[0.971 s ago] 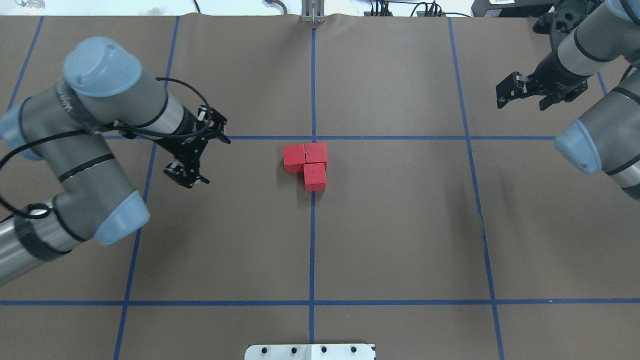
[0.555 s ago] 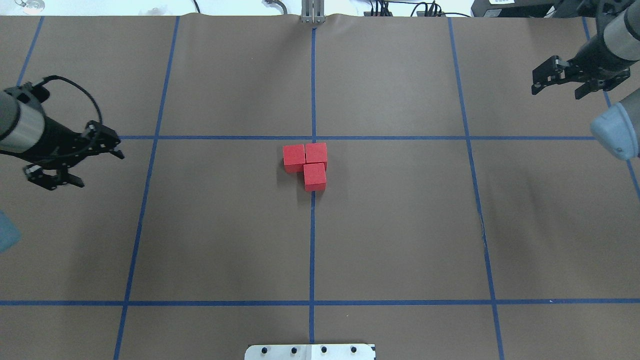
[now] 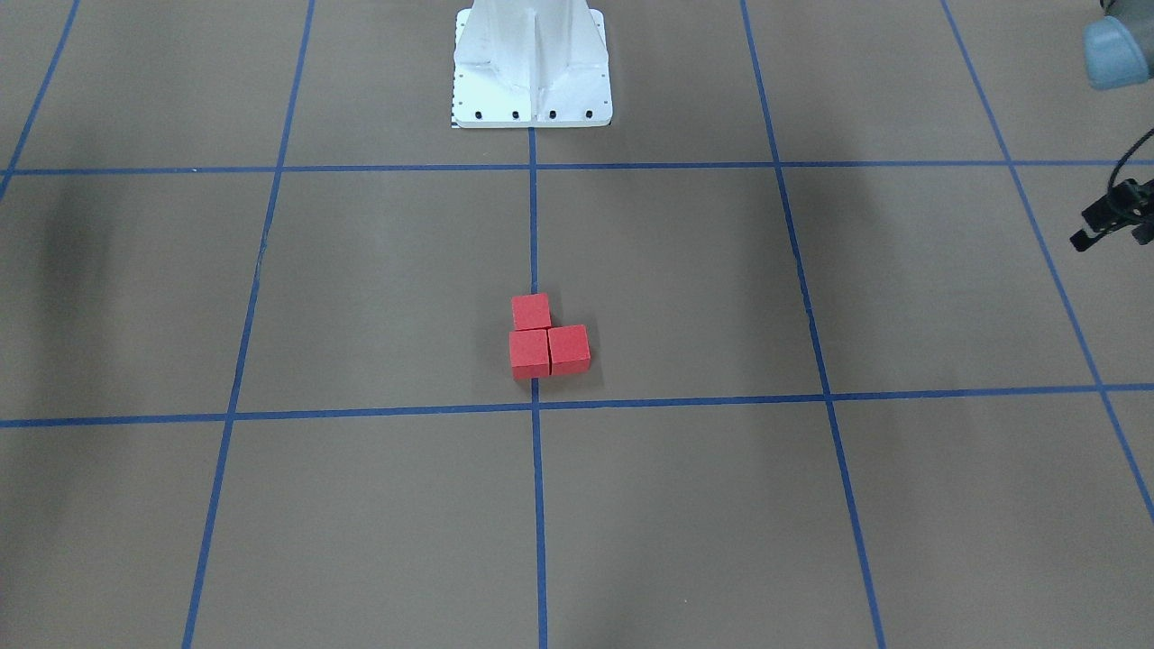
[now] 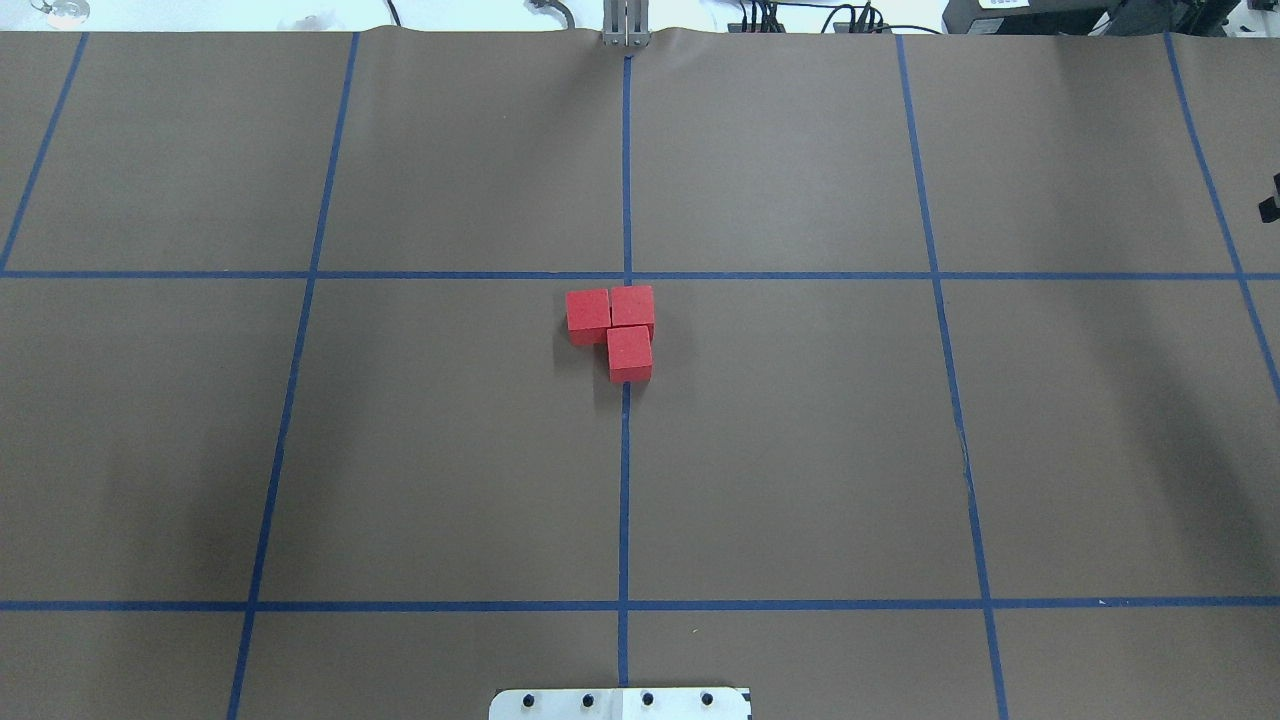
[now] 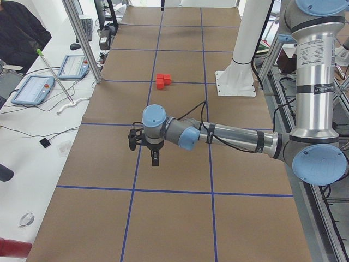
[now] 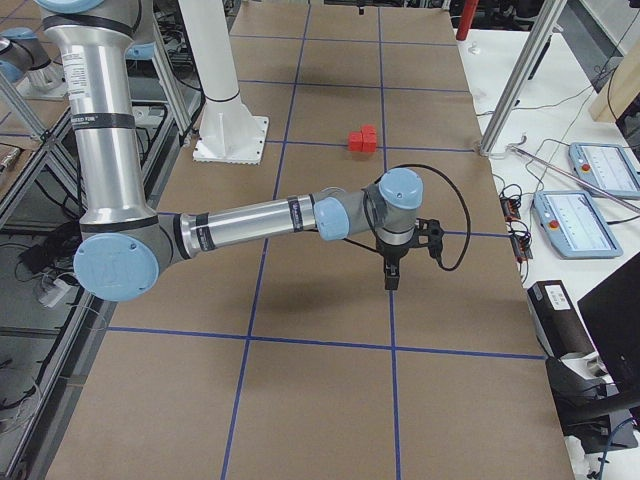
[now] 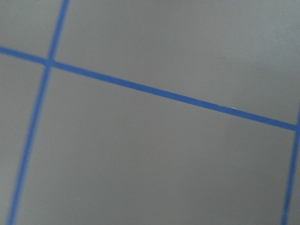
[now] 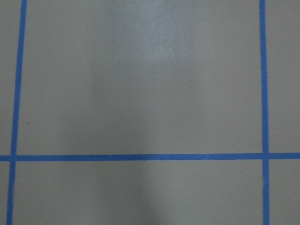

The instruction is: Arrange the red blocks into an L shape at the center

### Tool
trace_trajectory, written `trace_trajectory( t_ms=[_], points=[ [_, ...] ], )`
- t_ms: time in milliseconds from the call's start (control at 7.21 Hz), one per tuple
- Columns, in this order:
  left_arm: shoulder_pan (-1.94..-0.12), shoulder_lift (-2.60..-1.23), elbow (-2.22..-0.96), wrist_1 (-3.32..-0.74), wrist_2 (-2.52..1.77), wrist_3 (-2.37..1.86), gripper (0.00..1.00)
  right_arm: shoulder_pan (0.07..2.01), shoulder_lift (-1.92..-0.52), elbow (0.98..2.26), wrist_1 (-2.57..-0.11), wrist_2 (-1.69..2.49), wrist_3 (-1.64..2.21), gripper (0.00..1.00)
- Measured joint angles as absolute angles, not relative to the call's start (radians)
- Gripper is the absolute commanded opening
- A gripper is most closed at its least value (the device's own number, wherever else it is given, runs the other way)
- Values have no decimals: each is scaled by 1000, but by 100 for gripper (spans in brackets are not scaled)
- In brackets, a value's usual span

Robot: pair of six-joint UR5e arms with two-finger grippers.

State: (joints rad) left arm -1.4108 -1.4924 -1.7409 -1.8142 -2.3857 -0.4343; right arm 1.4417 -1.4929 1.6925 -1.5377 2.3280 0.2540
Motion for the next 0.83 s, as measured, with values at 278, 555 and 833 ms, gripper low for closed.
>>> trace_trajectory(
  t_ms=[278,555,833],
  points=[
    [-1490,-1502,-1684,-1805,-2411,-310,100,1509,-1494,1686,-1632,2337,95,100],
    [-1503,-1510,-1681,-1799,-2427,-302,100,1520,-1481,1685,-1659,2331,61,100],
    [-1501,-1530,-1682,-1756,-2420,-304,100,1517,-1475,1672,-1656,2324,61,100]
  ],
)
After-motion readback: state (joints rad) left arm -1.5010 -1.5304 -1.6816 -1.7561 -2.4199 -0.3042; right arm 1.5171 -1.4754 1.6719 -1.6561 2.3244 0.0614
